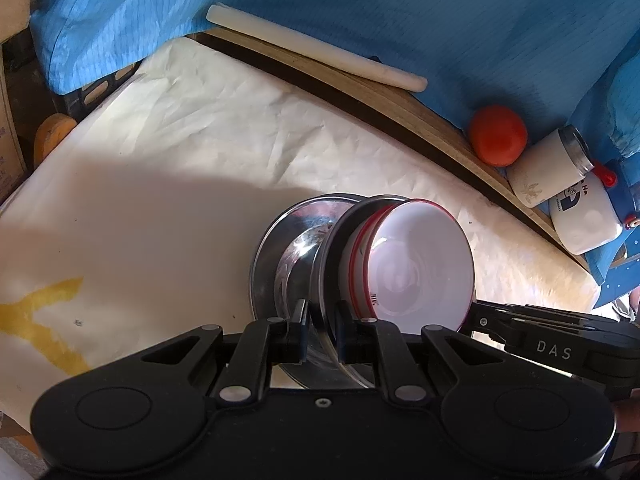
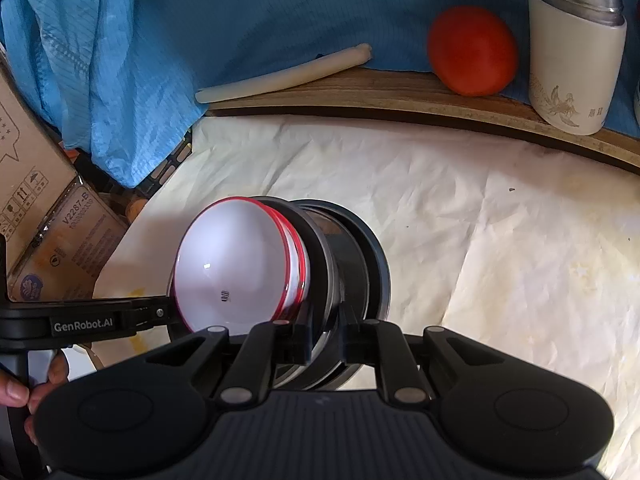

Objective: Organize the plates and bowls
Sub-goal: 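Lower the steel bowl stack onto the steel plate stack with both tools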

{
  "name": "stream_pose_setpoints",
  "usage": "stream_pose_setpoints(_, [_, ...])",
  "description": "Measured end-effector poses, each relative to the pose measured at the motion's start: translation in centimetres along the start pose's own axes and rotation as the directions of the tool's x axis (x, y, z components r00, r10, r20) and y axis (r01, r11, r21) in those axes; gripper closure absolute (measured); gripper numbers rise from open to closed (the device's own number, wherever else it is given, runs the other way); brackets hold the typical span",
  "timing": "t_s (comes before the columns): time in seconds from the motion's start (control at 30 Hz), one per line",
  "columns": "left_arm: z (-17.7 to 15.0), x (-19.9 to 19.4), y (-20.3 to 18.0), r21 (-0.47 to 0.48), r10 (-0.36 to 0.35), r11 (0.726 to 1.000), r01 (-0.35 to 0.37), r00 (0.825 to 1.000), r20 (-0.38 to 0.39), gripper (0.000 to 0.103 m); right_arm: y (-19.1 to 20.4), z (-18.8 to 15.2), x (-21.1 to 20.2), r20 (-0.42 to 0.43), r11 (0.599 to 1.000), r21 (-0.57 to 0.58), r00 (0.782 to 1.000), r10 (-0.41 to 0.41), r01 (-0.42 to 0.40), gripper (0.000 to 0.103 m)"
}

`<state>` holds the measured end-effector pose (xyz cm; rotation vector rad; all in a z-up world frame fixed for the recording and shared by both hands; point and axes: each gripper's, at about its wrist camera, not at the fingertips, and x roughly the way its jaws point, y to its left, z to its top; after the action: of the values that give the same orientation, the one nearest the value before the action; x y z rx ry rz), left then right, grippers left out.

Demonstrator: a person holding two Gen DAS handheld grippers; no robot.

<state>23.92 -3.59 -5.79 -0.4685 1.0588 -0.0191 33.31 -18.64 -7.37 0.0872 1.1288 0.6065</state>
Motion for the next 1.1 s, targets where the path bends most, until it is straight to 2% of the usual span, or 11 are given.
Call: stream_pose_setpoints(1.1, [1.1,1.4,0.3,0.003,0.027,1.000,-0.027,0.999,-0.026,0.092,0.3,0.4,1.5,-0.034,1.000,0.011,0.999,-0.010,0.010,0.089])
